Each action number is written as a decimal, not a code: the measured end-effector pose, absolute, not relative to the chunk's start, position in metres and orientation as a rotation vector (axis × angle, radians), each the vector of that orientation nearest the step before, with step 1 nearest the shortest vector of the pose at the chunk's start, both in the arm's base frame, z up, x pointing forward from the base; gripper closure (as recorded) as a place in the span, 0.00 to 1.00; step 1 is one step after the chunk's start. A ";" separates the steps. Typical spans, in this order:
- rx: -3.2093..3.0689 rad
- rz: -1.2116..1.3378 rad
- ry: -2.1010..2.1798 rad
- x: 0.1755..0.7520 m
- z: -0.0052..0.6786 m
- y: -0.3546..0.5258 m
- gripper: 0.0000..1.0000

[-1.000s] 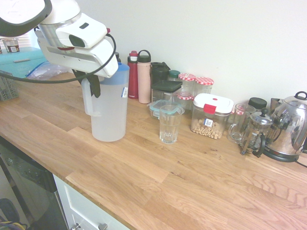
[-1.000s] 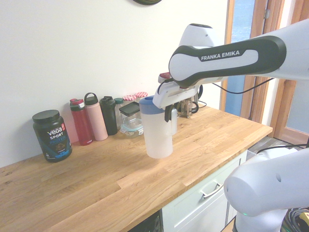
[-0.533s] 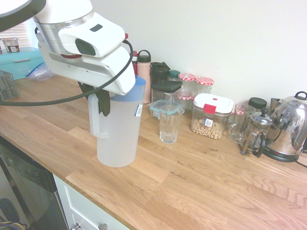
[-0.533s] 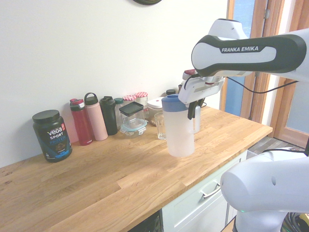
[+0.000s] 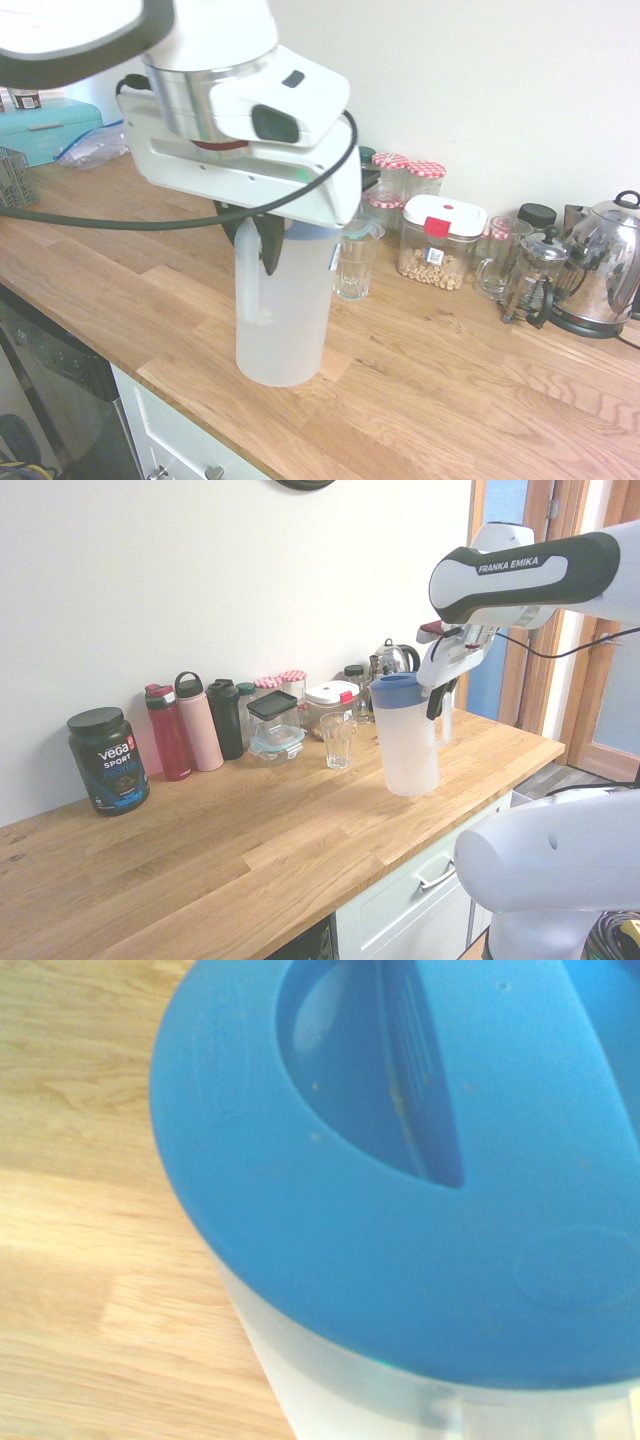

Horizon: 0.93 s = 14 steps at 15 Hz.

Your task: Pour me some water

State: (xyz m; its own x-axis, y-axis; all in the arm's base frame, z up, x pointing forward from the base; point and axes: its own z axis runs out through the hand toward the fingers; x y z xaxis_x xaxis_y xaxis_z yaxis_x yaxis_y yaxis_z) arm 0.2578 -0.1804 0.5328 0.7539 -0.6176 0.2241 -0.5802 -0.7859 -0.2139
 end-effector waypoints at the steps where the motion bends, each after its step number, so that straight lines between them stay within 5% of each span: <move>1: -2.821 -0.432 0.981 0.268 0.532 -0.188 1.00; 9: -2.802 -0.529 1.237 0.328 0.517 -0.226 1.00; 14: -2.940 -0.456 0.993 0.347 0.560 -0.249 1.00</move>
State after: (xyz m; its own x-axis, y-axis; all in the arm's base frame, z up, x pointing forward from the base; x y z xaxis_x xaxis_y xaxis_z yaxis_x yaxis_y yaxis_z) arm 0.3474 -0.2488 0.5600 0.7573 -0.5942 0.2709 -0.5928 -0.7995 -0.0968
